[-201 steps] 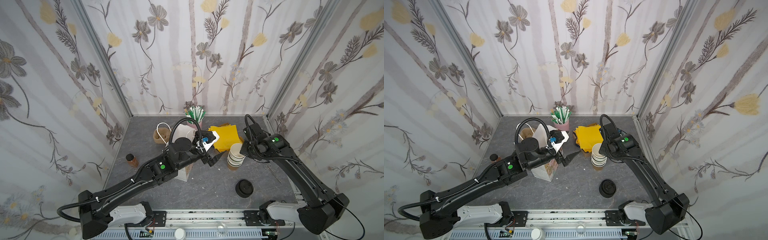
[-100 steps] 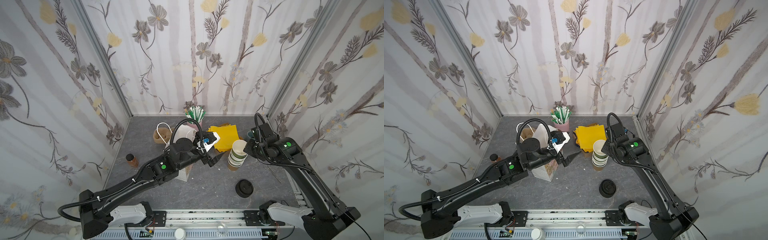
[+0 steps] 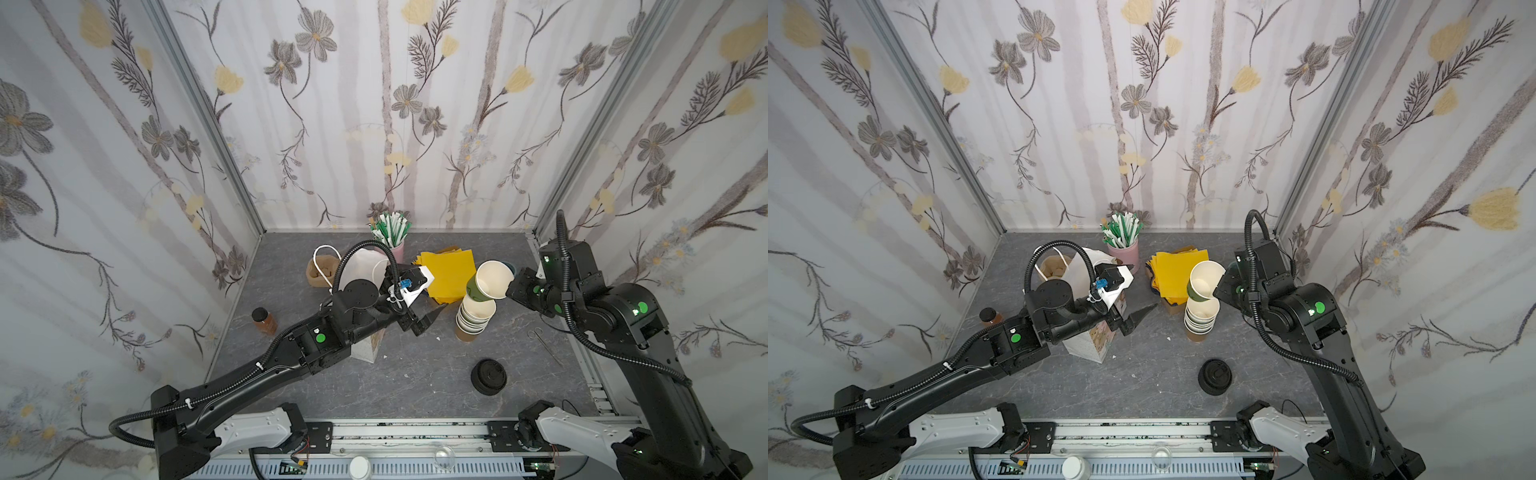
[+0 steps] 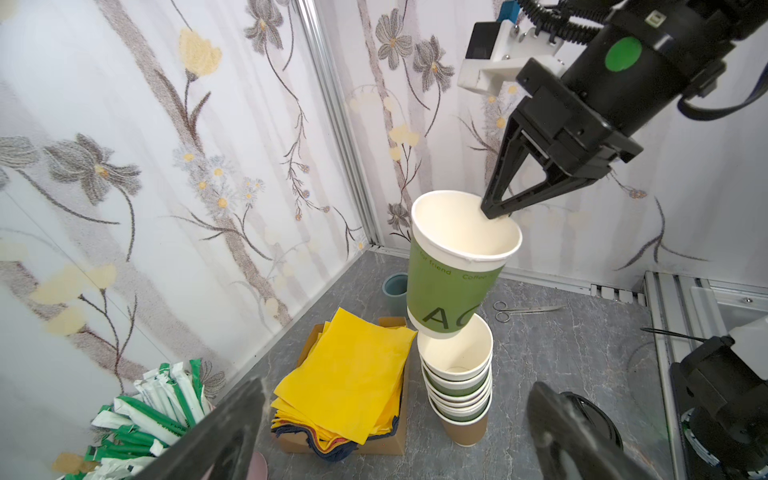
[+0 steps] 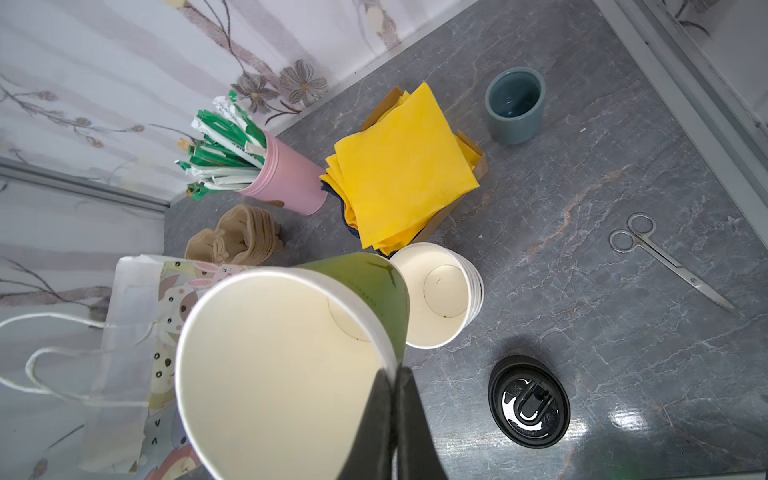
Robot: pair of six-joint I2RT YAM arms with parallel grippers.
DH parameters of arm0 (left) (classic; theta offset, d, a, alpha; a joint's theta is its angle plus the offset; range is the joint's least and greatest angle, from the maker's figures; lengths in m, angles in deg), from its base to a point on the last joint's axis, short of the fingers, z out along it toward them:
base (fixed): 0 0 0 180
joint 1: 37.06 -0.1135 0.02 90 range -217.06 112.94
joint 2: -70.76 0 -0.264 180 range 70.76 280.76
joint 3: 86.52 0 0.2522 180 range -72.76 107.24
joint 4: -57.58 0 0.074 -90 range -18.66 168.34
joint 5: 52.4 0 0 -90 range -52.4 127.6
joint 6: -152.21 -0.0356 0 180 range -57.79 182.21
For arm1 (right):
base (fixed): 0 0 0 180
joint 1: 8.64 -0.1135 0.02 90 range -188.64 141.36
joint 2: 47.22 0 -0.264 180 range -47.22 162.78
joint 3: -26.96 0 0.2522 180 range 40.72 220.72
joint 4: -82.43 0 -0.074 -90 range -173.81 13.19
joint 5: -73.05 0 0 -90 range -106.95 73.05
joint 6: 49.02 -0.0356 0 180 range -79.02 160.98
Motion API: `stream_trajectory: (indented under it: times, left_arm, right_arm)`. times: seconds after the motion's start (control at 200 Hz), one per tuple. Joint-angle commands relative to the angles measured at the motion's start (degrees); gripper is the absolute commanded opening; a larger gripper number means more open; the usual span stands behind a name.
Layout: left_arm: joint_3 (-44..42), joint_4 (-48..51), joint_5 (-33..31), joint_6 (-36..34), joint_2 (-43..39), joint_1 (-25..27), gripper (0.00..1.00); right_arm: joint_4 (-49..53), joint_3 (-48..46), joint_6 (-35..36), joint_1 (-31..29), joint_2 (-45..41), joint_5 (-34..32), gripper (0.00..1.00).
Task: Pack the takeout coffee
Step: 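Lift top green cup with right gripper while left gripper pulls bag closer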
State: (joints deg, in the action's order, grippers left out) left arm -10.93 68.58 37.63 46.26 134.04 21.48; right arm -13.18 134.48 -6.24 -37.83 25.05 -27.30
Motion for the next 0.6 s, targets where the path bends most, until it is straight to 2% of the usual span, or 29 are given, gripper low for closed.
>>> stream_trajectory:
  times: [0.0, 0.165, 0.345, 0.465, 0.595]
  left_arm:
    - [-0.95, -2.58, -4.78, 2.79, -2.22, -0.01, 1.00]
    - [-4.04, -3.64, -12.96, 8.62, -7.08, -0.09, 1.00]
    - [-8.55, -4.84, -21.48, 16.72, -13.19, -0.61, 1.00]
    - [-10.82, -5.14, -23.69, 21.04, -16.20, -0.93, 1.00]
    - [-12.05, -5.19, -25.41, 23.35, -18.05, -0.96, 1.00]
  right_arm:
    - [1.34, -0.08, 2.20, -3.62, 0.58, 1.52, 0.00]
    - [-1.05, -4.72, 0.85, -14.25, 1.03, 1.50, 0.00]
    - [-8.50, -15.94, -2.35, -26.03, 0.56, 0.94, 0.00]
    - [-15.52, -23.67, -3.96, -31.10, 0.63, 1.50, 0.00]
    - [-21.93, -29.69, -4.82, -33.85, 2.33, 2.18, 0.00]
